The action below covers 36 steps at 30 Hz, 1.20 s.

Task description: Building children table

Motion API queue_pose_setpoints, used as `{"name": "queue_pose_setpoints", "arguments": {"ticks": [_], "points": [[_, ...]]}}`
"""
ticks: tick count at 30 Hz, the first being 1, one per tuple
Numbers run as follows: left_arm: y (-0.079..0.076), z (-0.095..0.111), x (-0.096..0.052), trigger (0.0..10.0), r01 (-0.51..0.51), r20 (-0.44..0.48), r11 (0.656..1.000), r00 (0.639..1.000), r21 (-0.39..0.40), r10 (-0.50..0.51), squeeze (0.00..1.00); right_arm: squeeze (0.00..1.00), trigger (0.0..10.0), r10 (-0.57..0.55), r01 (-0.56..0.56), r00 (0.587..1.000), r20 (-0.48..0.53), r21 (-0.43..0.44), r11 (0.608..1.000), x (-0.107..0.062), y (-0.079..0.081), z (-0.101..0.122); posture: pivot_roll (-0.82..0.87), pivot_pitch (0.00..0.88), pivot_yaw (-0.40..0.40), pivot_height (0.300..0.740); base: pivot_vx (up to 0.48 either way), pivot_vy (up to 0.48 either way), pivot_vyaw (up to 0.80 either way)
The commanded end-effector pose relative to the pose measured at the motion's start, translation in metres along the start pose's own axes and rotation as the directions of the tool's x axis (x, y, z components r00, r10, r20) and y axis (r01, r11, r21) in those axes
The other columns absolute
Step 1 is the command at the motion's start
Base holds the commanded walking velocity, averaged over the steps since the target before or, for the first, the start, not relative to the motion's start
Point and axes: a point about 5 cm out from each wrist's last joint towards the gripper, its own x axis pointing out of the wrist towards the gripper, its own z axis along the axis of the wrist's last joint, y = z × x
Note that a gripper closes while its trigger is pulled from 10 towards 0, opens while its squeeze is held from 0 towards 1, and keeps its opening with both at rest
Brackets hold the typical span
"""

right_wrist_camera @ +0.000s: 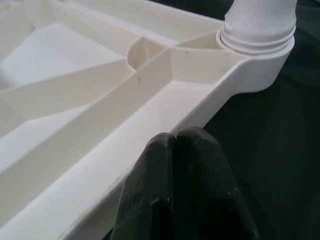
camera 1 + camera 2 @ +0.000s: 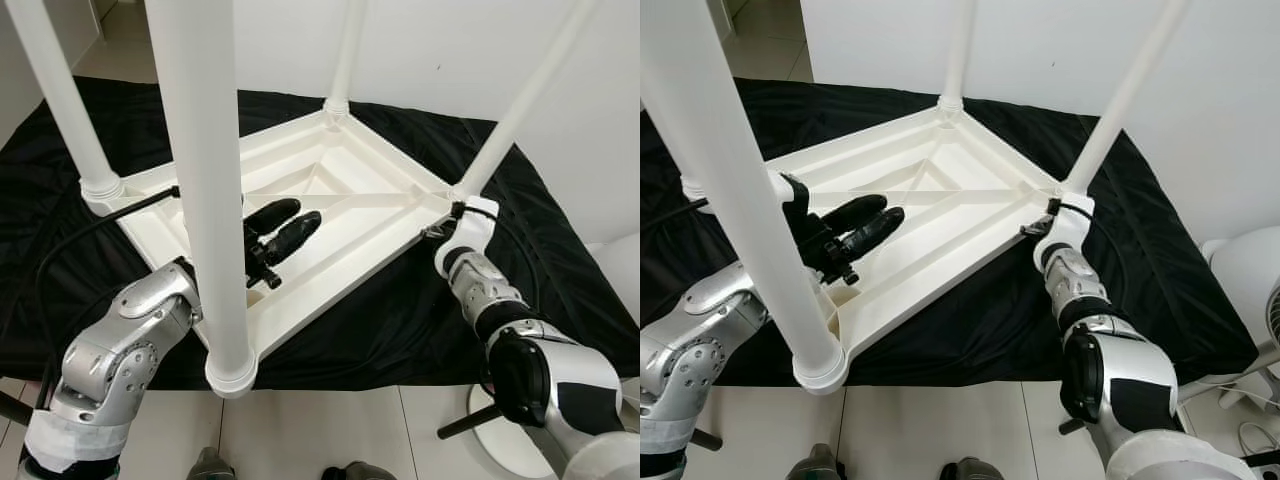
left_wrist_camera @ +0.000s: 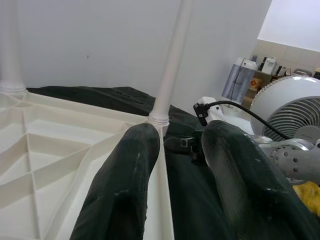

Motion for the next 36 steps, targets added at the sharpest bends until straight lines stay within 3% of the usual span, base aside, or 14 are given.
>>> {"name": "queue_pose_setpoints", "arguments": {"ticks": [1,8,13,15,17,19,21,23,25,32,33,34,36], "points": [[-0.019,0.003,-0.001,10.0,0.269,-0.006,0.963,0.963,-0.003,-0.269,0.00,0.00,10.0,0.032,-0.031,0.998,0.051,-0.022,0.999,0.004,0.011,0.013,0.16,0.003,-0.096,0.740,0.000,0.000,0.00],[-0.021,0.008,0.000,10.0,0.271,-0.013,0.963,0.962,0.003,-0.271,0.00,0.00,10.0,0.018,-0.015,0.990,0.137,-0.019,1.000,0.005,0.016,0.027,0.17,0.007,-0.096,0.740,0.000,0.000,0.00],[0.011,-0.006,-0.004,10.0,0.124,-0.099,0.988,0.988,0.088,-0.115,0.00,0.00,10.0,0.027,-0.014,0.978,0.205,-0.065,0.998,-0.001,0.005,0.024,0.17,0.013,-0.098,0.740,0.000,0.000,0.00],[0.012,-0.006,-0.004,10.0,0.116,-0.102,0.989,0.989,0.087,-0.106,0.00,0.00,10.0,0.027,-0.013,0.978,0.209,-0.068,0.998,-0.001,0.005,0.023,0.17,0.021,-0.103,0.740,0.000,0.000,0.00],[0.026,-0.010,-0.008,10.0,0.075,-0.139,0.990,0.989,0.115,-0.059,0.00,0.00,10.0,0.036,-0.019,0.969,0.243,-0.073,0.997,-0.006,-0.001,0.019,0.17,0.031,-0.100,0.740,0.000,0.000,0.00],[0.052,-0.016,-0.011,10.0,-0.035,-0.173,0.985,0.983,0.169,0.065,0.00,0.00,10.0,0.067,-0.038,0.945,0.321,-0.095,0.995,-0.019,-0.010,0.011,0.16,0.036,-0.091,0.740,0.000,0.000,0.00],[0.065,-0.016,-0.011,10.0,-0.092,-0.168,0.976,0.978,0.198,0.127,0.00,0.00,10.0,0.085,-0.052,0.922,0.377,-0.099,0.994,-0.029,-0.014,0.007,0.15,0.041,-0.083,0.740,0.000,0.000,0.00],[0.068,-0.014,-0.011,10.0,-0.103,-0.157,0.973,0.978,0.204,0.136,0.00,0.00,10.0,0.088,-0.055,0.913,0.398,-0.094,0.994,-0.033,-0.014,0.007,0.14,0.043,-0.079,0.740,0.000,0.000,0.00],[0.079,-0.010,-0.012,10.0,-0.143,-0.140,0.960,0.974,0.240,0.180,0.00,0.00,10.0,0.165,-0.116,0.876,0.454,-0.134,0.984,-0.053,-0.007,0.000,0.13,0.048,-0.069,0.740,0.000,0.000,0.00],[0.097,-0.010,-0.016,10.0,-0.142,-0.160,0.956,0.969,0.255,0.187,0.00,0.00,10.0,0.196,-0.133,0.869,0.453,-0.168,0.977,-0.079,0.002,-0.015,0.12,0.050,-0.060,0.740,0.000,0.000,0.00],[0.109,-0.011,-0.019,10.0,-0.134,-0.181,0.957,0.966,0.257,0.184,0.05,0.00,10.0,0.227,-0.159,0.868,0.441,-0.187,0.970,-0.096,0.010,-0.025,0.12,0.050,-0.058,0.740,0.000,0.000,0.00],[0.113,-0.012,-0.021,10.0,-0.118,-0.195,0.959,0.966,0.258,0.171,0.22,0.00,10.0,0.238,-0.170,0.868,0.435,-0.191,0.967,-0.103,0.013,-0.028,0.11,0.050,-0.059,0.740,0.000,0.000,0.00],[0.115,-0.012,-0.022,10.0,-0.107,-0.204,0.960,0.965,0.259,0.162,0.22,0.00,10.0,0.245,-0.176,0.868,0.432,-0.193,0.965,-0.107,0.015,-0.031,0.11,0.050,-0.059,0.740,0.000,0.000,0.00]]}}
